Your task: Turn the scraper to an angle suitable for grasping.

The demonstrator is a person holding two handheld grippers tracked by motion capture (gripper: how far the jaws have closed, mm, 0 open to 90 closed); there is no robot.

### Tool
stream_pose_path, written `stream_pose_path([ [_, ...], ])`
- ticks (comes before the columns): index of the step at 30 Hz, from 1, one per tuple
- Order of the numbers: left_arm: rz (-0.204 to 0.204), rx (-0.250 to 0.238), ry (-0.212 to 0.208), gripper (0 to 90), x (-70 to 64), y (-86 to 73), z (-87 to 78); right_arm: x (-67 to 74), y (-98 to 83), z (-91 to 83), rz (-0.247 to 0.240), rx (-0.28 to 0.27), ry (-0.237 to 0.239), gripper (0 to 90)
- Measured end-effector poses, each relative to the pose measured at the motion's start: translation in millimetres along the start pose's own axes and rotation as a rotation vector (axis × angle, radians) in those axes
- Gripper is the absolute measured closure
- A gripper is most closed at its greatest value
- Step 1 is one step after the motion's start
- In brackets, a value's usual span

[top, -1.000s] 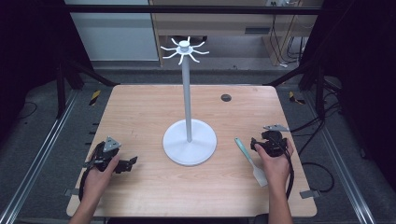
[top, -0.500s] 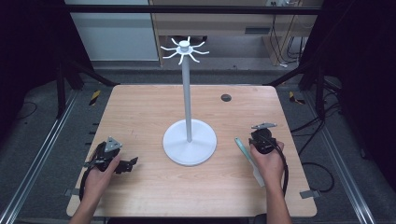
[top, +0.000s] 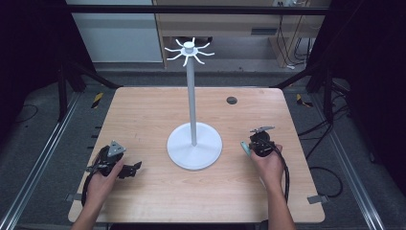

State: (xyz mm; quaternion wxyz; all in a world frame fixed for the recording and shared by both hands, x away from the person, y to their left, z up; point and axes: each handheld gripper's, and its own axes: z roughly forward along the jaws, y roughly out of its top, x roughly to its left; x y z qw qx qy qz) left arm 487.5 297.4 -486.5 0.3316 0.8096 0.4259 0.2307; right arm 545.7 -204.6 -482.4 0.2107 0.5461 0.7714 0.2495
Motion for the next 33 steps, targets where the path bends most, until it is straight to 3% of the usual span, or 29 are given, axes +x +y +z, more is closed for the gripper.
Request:
stream_pose_path([
  [5,0.007,0.005,-0.001,3.9,0.1,0.2,-0.6,-1.2,-0.8,1.4,0.009,0.004,0.026,90.0],
  [11,0.008,0.005,-0.002,3.9,-0.2,0.3,-0.3,0.1,-1.5,0.9,-0.015,0.003,0.042,90.0],
  [16,0.012,0.011,-0.003,3.9,-0.5,0.5,-0.3,6.2,-2.5,-1.2,-0.031,0.0,0.105,90.0],
  [20,0.012,0.011,-0.004,3.9,-0.4,0.5,-0.4,23.3,-5.4,-6.8,-0.095,0.015,0.18,90.0],
  [21,0.012,0.011,-0.004,3.9,-0.4,0.5,-0.4,23.3,-5.4,-6.8,-0.095,0.015,0.18,90.0],
  [23,0.012,0.009,-0.004,3.9,-0.6,0.4,-0.2,35.7,-7.7,-11.7,-0.141,0.022,0.2,90.0],
  [27,0.015,0.014,-0.005,3.9,-0.8,0.7,-0.5,42.3,-7.9,-15.9,-0.162,0.019,0.21,90.0],
  [30,0.015,0.01,-0.005,3.9,-0.8,0.5,0.0,49.7,-3.0,-20.7,-0.211,-0.016,0.194,90.0],
  [33,0.014,0.011,-0.005,3.9,-0.7,0.4,0.1,53.3,0.3,-22.9,-0.23,-0.021,0.18,90.0],
])
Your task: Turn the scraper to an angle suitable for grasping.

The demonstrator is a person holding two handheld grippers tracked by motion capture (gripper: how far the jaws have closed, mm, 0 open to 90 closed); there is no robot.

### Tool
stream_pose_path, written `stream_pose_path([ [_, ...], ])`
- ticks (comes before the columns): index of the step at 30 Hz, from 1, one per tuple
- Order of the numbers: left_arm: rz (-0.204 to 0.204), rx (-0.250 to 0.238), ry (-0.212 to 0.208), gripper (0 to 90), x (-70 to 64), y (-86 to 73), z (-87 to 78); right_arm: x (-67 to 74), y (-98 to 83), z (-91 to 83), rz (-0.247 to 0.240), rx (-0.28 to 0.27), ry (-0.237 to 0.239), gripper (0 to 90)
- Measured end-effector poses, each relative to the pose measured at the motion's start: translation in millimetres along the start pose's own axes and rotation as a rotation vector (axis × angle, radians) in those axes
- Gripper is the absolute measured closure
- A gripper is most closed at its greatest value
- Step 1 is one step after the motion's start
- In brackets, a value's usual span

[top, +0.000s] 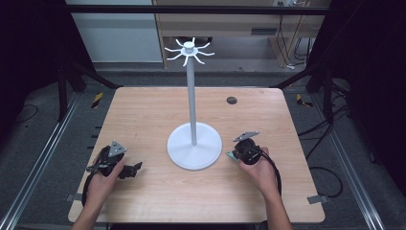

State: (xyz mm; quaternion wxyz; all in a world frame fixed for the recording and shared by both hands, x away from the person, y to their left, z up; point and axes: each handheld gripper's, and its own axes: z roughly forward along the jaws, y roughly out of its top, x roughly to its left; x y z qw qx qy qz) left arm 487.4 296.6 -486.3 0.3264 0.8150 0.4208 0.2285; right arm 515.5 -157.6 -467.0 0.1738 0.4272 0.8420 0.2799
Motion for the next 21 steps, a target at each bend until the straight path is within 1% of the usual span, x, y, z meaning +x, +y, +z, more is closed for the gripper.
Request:
stream_pose_path([
  [2,-0.001,-0.001,0.0,3.9,0.4,-0.1,-0.3,2.6,4.1,-0.7,-0.025,0.008,-0.02,90.0],
  [4,-0.004,-0.002,0.003,3.9,1.1,-0.4,-0.7,3.6,7.6,-0.9,-0.037,0.013,-0.025,86.5],
  [5,-0.006,0.001,0.003,3.9,2.2,-0.7,-0.9,4.4,10.1,-0.3,-0.039,0.032,-0.026,84.3],
  [6,-0.006,0.001,0.003,3.9,2.2,-0.7,-0.9,4.4,10.1,-0.3,-0.039,0.032,-0.026,84.3],
  [7,-0.007,0.002,0.006,3.9,2.5,-0.9,-0.8,4.9,11.2,0.0,-0.05,0.041,-0.03,83.4],
  [8,-0.006,0.002,0.008,4.0,2.5,-1.0,-0.8,5.7,13.2,0.9,-0.079,0.071,-0.032,79.8],
  [9,-0.006,0.002,0.005,4.0,2.5,-0.8,-0.9,5.7,13.2,0.9,-0.079,0.071,-0.032,79.8],
  [10,-0.004,0.002,0.005,4.0,2.1,-0.7,-0.9,5.8,14.2,1.5,-0.084,0.085,-0.032,78.2],
  [13,0.001,0.005,0.002,4.0,0.9,-0.6,-0.1,4.2,17.3,3.1,-0.097,0.12,-0.015,73.3],
  [14,0.002,0.005,0.001,4.0,0.7,-0.6,0.2,2.5,19.1,4.5,-0.11,0.149,-0.003,69.5],
  [15,0.004,0.007,0.0,4.0,0.8,-0.6,0.3,2.6,20.3,5.0,-0.112,0.172,0.004,68.4],
  [16,0.004,0.007,0.0,4.0,0.8,-0.6,0.3,2.6,20.3,5.0,-0.112,0.172,0.004,68.4],
  [17,0.003,0.007,0.0,4.0,0.9,-0.6,0.5,1.2,22.2,7.1,-0.122,0.206,0.009,66.3],
  [18,0.002,0.007,0.001,4.0,0.9,-0.7,0.5,0.2,22.9,8.1,-0.135,0.212,0.012,65.8],
  [19,0.001,0.007,0.001,4.0,0.9,-0.8,0.4,0.2,22.9,8.1,-0.135,0.212,0.012,65.8],
  [20,0.001,0.007,0.001,4.0,1.0,-0.7,0.3,0.0,23.9,8.9,-0.128,0.224,0.016,65.4],
  [21,0.003,0.009,0.001,4.0,0.9,-0.7,0.4,-0.6,25.4,11.2,-0.137,0.247,0.023,65.2],
])
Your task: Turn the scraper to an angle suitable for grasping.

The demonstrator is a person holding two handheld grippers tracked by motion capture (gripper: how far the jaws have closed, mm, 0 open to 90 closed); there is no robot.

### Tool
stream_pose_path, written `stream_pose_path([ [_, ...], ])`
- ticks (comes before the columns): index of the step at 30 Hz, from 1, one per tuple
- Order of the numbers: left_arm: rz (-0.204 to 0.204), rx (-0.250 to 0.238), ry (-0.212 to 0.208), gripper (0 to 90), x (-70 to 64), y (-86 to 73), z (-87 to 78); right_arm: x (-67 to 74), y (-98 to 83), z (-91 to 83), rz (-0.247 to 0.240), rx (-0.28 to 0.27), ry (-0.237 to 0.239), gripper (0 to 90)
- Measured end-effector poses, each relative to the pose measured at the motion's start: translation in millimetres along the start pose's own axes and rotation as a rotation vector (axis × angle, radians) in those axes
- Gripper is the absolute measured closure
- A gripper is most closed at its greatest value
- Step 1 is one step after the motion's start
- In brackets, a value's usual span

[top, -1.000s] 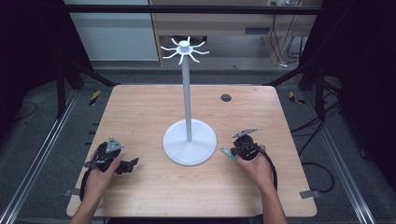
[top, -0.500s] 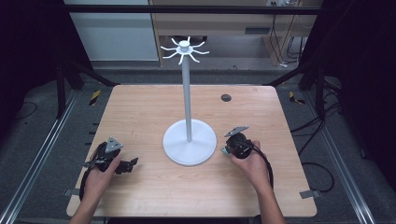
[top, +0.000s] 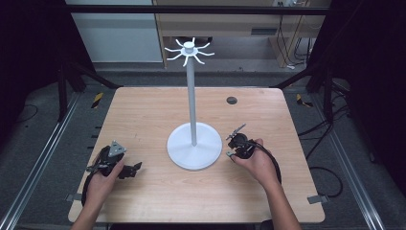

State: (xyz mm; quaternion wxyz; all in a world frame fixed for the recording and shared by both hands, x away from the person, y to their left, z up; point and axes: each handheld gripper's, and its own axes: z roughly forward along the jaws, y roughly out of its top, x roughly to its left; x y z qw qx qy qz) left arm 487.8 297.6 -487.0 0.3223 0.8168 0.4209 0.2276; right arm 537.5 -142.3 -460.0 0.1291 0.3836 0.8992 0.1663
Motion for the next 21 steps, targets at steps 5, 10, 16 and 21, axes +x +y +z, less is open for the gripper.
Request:
stream_pose_path([
  [5,0.004,0.003,-0.003,4.1,-1.7,0.2,0.9,-2.7,3.5,5.7,-0.001,0.052,0.009,65.0],
  [10,0.014,0.01,-0.003,4.2,-2.6,0.4,1.5,-4.7,5.4,7.5,0.005,0.064,0.026,66.6],
  [16,0.016,0.009,-0.004,4.4,-3.5,0.5,1.9,-6.8,4.3,10.4,0.007,0.083,0.037,67.9],
  [21,0.018,0.011,-0.005,4.4,-3.5,0.4,2.1,-8.3,4.6,12.9,0.003,0.082,0.054,70.0],
])
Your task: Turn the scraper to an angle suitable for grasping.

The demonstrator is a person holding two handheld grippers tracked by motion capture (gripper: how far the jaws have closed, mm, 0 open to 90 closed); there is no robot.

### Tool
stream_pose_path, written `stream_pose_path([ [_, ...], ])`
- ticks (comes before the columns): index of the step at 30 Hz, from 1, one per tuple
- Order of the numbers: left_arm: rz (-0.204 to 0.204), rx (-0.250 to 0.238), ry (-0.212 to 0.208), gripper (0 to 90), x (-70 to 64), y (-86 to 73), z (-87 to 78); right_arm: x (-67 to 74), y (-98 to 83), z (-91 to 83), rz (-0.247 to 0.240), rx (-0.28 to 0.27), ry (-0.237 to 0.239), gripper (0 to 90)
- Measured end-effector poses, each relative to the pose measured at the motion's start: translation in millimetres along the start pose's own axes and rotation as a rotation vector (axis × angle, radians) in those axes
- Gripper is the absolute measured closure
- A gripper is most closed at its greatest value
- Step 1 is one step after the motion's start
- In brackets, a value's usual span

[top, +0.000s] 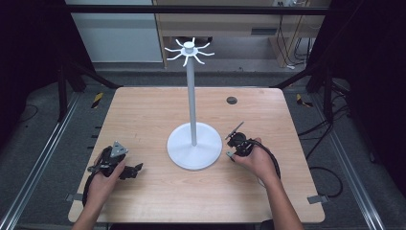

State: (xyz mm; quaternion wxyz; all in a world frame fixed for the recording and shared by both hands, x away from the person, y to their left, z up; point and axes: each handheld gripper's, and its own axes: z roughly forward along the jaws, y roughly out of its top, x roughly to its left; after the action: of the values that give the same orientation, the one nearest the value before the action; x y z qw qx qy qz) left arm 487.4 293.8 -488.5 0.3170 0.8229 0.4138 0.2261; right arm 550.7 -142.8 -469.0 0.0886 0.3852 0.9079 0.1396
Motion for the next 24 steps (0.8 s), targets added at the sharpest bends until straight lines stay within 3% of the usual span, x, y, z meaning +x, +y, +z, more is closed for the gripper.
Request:
stream_pose_path([
  [3,0.002,0.002,-0.001,4.4,0.0,0.0,0.0,-0.4,1.2,0.1,0.032,0.005,0.022,73.1],
  [5,0.002,0.003,-0.001,4.4,-0.1,0.0,0.0,-0.9,1.8,0.2,0.004,0.01,0.019,73.6],
  [8,-0.001,0.0,-0.001,4.4,-0.1,0.0,0.1,-0.7,2.4,-0.6,0.001,0.02,0.023,74.0],
  [11,-0.005,-0.003,-0.001,4.4,0.1,-0.2,0.1,-2.9,0.4,-8.1,0.025,-0.027,0.024,74.2],
  [19,0.0,0.0,-0.001,4.4,-0.7,0.1,-0.7,-7.6,-23.3,-54.1,0.135,-0.329,0.034,74.3],
  [21,-0.003,-0.002,0.001,4.5,-0.4,0.0,-1.0,-7.2,-29.2,-64.2,0.144,-0.383,0.024,74.3],
  [24,-0.013,-0.005,0.001,4.5,0.8,-0.4,-1.8,-7.5,-32.5,-69.4,0.154,-0.407,0.015,74.3],
])
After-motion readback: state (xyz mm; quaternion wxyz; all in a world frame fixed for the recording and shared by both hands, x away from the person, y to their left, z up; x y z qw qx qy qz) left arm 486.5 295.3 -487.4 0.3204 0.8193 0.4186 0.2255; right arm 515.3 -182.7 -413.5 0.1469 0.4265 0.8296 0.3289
